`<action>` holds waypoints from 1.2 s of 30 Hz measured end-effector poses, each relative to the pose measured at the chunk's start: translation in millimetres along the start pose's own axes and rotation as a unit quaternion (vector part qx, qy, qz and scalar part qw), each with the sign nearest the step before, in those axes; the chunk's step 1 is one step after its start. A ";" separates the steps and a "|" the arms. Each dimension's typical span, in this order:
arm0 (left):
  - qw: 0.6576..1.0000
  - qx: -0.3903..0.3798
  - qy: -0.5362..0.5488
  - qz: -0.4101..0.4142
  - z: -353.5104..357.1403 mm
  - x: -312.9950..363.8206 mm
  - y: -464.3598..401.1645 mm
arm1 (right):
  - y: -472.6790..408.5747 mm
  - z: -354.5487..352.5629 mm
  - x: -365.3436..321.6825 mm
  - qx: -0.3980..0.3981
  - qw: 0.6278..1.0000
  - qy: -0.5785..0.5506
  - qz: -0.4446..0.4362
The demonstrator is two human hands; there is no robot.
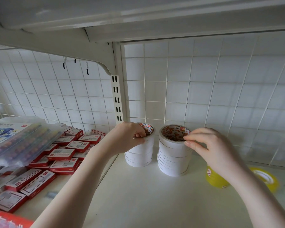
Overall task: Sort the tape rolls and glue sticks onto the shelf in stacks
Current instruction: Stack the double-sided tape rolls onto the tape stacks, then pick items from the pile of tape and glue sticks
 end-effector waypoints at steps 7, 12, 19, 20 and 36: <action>0.995 0.076 -0.060 -0.001 -12.1 2.7 19.6 | 1.5 -5.7 -6.7 0.006 0.999 0.042 0.001; 0.974 0.203 -0.085 -0.050 -24.7 1.7 66.0 | 20.1 -19.9 -10.3 0.050 0.988 0.141 -0.027; 0.964 0.228 -0.069 -0.114 -2.2 18.8 126.1 | 71.6 -40.1 -8.0 0.091 0.981 0.169 -0.014; 0.965 0.227 -0.064 -0.115 0.7 23.0 132.1 | 81.1 -43.7 -9.1 0.095 0.980 0.173 -0.008; 0.988 0.149 0.035 0.008 67.7 168.6 163.4 | 256.3 -161.3 16.4 0.148 0.930 0.303 0.149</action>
Point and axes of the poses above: each hand's wrist, its own y-axis away from the middle knuckle, its own z-axis out of the palm, x = y × z, the point moved 10 cm from there along -y, towards the middle knuckle, and after that the axes turned 2 degrees about x, right-handed, at the moved point
